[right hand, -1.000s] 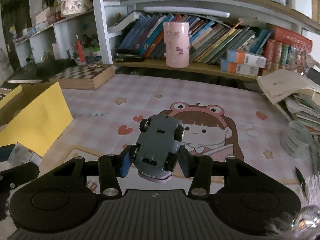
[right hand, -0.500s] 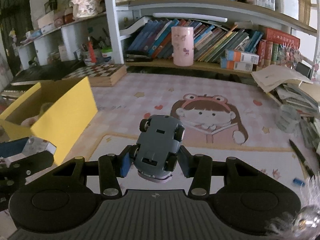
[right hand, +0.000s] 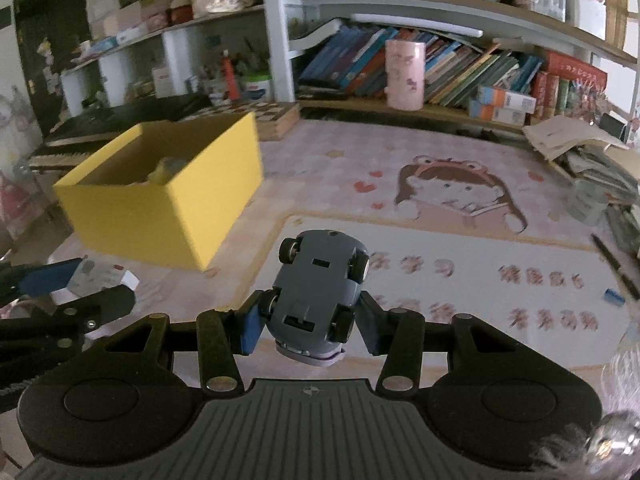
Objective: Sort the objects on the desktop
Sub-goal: 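Carry the card in the left tool while the right tool carries the toy car to the box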
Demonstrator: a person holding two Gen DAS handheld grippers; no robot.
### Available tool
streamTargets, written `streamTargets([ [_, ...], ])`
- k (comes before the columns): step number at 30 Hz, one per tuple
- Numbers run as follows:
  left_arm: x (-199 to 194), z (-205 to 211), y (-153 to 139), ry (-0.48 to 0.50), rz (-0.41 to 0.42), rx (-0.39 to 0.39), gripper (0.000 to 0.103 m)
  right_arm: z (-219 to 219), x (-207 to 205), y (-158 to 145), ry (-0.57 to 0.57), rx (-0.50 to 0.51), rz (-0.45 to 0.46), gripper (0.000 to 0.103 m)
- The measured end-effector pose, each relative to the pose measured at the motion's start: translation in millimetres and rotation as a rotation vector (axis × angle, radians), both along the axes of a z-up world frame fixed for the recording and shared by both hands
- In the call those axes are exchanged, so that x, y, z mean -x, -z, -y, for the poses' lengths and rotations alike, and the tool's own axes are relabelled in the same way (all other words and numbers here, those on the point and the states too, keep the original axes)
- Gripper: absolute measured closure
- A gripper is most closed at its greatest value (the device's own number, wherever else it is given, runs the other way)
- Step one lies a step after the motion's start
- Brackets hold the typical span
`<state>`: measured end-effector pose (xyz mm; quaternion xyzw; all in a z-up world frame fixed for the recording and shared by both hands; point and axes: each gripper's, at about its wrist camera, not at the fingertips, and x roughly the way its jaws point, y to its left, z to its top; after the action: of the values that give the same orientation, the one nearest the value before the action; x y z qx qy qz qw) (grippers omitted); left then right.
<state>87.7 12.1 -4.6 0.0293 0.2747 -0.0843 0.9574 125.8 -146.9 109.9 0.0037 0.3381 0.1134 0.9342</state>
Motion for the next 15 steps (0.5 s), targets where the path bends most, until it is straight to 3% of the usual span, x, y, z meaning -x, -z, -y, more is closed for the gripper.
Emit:
streamTargets([
  [15,38,-49,2,-0.048,-0.024,0.007,0.049,-66,45,7,-0.085,0.007,-0.025,0.058],
])
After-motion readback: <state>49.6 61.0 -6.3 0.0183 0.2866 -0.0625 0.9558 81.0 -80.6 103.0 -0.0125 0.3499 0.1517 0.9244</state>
